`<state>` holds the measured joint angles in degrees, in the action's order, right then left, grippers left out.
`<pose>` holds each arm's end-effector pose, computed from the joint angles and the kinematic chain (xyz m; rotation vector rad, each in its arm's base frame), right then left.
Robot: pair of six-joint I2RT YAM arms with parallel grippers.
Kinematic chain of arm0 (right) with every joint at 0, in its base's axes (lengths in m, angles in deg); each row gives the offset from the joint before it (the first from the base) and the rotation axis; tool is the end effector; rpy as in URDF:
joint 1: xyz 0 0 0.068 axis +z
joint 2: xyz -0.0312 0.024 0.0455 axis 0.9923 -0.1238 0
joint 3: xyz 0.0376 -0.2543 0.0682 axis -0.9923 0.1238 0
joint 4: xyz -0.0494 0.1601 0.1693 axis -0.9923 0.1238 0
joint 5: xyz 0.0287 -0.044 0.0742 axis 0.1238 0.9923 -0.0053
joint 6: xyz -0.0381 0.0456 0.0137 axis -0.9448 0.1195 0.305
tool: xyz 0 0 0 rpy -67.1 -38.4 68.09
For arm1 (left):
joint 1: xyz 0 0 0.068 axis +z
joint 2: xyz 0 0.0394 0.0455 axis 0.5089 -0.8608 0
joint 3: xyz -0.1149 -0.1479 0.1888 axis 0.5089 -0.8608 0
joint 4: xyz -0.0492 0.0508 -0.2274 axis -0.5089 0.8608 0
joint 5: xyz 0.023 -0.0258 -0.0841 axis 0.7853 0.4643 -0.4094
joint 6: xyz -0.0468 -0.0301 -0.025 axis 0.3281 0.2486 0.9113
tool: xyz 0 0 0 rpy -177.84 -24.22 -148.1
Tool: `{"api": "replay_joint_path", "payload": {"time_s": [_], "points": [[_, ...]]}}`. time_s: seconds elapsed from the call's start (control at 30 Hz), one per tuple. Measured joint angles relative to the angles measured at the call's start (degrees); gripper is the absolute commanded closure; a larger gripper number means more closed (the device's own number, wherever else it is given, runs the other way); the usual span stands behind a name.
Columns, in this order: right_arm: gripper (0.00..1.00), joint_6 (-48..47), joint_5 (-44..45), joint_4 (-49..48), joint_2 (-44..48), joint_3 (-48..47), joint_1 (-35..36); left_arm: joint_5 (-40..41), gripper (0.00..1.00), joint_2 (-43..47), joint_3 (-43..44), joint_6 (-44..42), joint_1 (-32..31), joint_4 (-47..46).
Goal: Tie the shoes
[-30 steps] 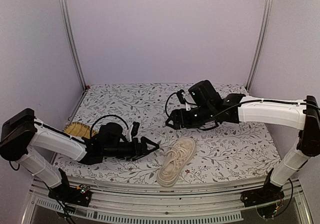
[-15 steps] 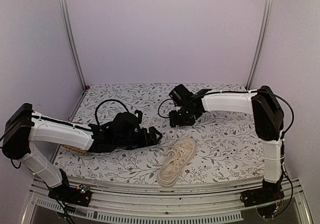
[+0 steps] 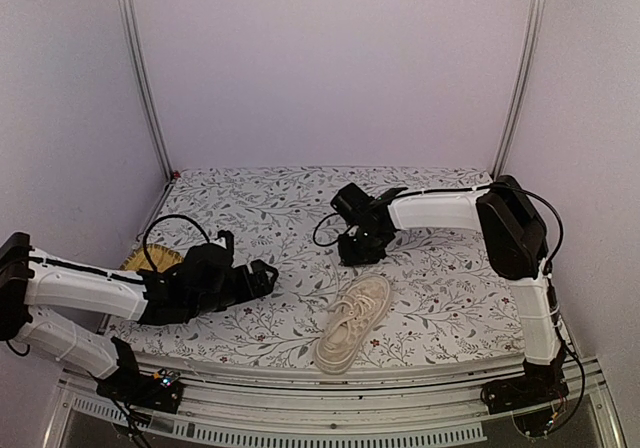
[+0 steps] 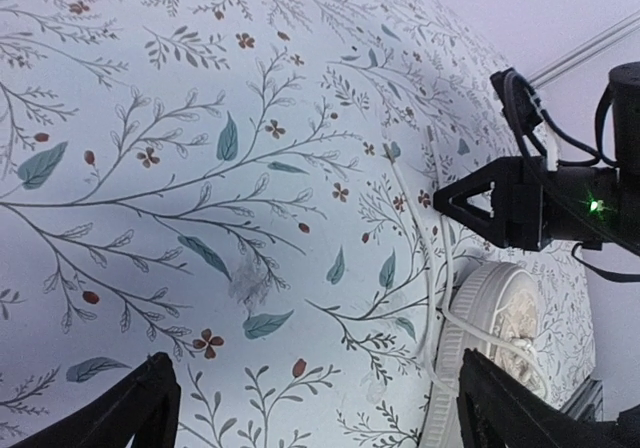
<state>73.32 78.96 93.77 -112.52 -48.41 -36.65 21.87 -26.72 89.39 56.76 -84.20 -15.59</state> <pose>0.3090 0.3150 0.1419 -0.3047 2.7492 0.2117 0.1536 -0.1832 0.1727 -0.2789 2.2391 -0.7355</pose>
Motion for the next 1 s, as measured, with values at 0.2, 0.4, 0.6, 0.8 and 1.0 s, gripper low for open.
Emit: {"api": "replay_joint_path", "payload": {"time_s": [0.2, 0.4, 0.6, 0.8, 1.0], "points": [[0.98, 1.1, -0.2, 0.3, -0.9, -1.1, 0.0, 1.4, 0.03, 3.5, 0.2, -2.1, 2.1, 0.7], [0.98, 2.6, 0.8, 0.9, -0.9, -1.3, 0.0, -1.7, 0.03, 5.0, -1.4, -3.6, 7.4, -0.5], [0.98, 3.0, 8.0, 3.4, 2.3, -0.2, 0.1, -5.8, 0.08, 5.0, -2.9, -5.2, 9.7, -1.2], [0.98, 4.7, 16.9, 5.7, 18.8, 7.7, 0.1, -6.0, 0.18, -3.3, 7.6, -8.4, 6.0, 1.7], [0.98, 8.8, 21.9, 9.2, 33.9, 19.1, 0.1, -5.6, 0.31, -19.3, 26.4, -11.8, -0.2, 6.6]]}}
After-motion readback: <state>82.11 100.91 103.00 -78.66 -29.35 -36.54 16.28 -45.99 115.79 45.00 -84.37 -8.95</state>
